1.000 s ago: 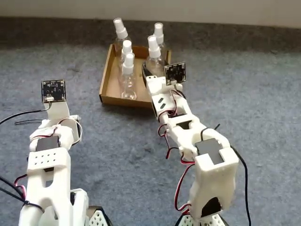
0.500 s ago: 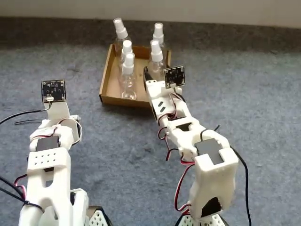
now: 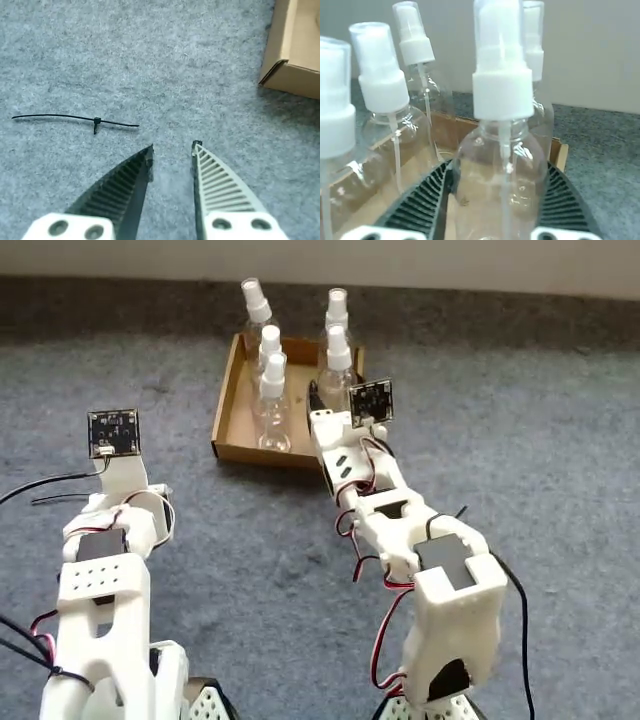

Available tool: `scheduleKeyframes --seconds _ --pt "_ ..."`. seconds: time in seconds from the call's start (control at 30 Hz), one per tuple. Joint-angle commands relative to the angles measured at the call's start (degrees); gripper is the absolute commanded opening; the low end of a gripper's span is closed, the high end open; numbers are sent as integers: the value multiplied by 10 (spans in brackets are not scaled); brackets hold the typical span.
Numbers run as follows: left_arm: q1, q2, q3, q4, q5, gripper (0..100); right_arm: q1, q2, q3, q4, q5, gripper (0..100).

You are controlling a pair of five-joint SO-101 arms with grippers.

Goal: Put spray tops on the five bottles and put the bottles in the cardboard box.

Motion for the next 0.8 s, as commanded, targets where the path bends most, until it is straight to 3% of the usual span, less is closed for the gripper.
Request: scheduleKeyframes --seconds 0.0,0.17,0.33,0.77 --pt "0 -8 -3 -10 -2 130 2 -15 -2 -13 32 178" --pt "0 -8 -3 -10 -2 130 -1 -15 -2 -13 31 190" --pt "0 -8 -3 -10 -2 130 0 -15 -2 -12 31 283" --pt "0 -8 -3 -10 -2 130 0 -65 20 9 33 285"
